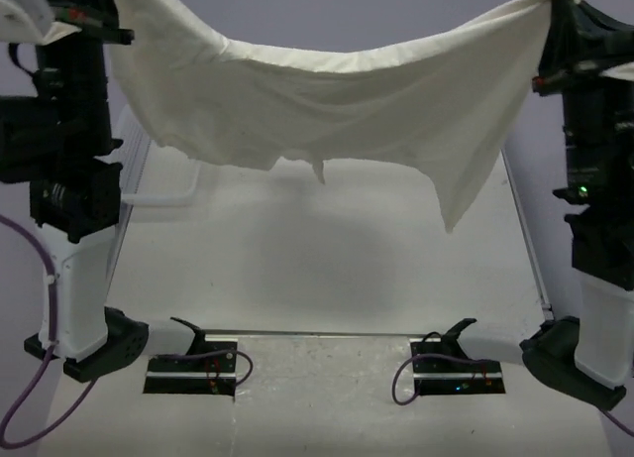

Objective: Fold and stack the t-shirts

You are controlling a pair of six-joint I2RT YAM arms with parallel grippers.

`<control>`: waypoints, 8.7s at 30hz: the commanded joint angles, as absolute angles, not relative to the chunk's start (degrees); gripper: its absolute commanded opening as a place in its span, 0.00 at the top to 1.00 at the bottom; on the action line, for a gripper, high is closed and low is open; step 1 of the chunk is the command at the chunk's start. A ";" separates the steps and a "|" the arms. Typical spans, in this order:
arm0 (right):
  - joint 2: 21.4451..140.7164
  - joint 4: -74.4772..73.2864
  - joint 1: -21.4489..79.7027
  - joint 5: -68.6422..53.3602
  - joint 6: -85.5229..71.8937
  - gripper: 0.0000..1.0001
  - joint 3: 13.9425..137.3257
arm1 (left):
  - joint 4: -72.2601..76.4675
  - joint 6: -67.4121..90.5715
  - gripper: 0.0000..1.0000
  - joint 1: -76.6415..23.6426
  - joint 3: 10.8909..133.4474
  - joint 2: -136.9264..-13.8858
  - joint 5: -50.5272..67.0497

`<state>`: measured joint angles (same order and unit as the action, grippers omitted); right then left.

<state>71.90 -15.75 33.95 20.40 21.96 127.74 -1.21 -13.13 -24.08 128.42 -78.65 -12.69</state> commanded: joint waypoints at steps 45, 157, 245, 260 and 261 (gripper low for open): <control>92.21 -26.35 9.84 16.26 3.01 1.00 114.33 | -3.33 2.84 1.00 -12.91 114.75 -97.68 0.27; 94.47 -26.91 11.35 0.62 5.54 1.00 146.42 | -2.11 -15.92 1.00 -19.72 134.96 -92.79 -14.78; 71.53 -47.56 5.63 21.81 -43.95 1.00 52.02 | -23.47 17.14 1.00 -18.37 71.10 -83.83 4.84; 85.86 -45.44 3.25 20.66 -38.59 1.00 64.85 | -26.72 16.35 1.00 -18.28 81.30 -93.33 0.26; 86.65 -45.35 3.25 20.57 -38.41 1.00 65.39 | -26.98 16.35 1.00 -18.28 81.91 -93.86 0.35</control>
<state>85.08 -46.72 3.66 20.01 -39.72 62.28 -25.85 17.80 -18.09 79.05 -92.16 1.93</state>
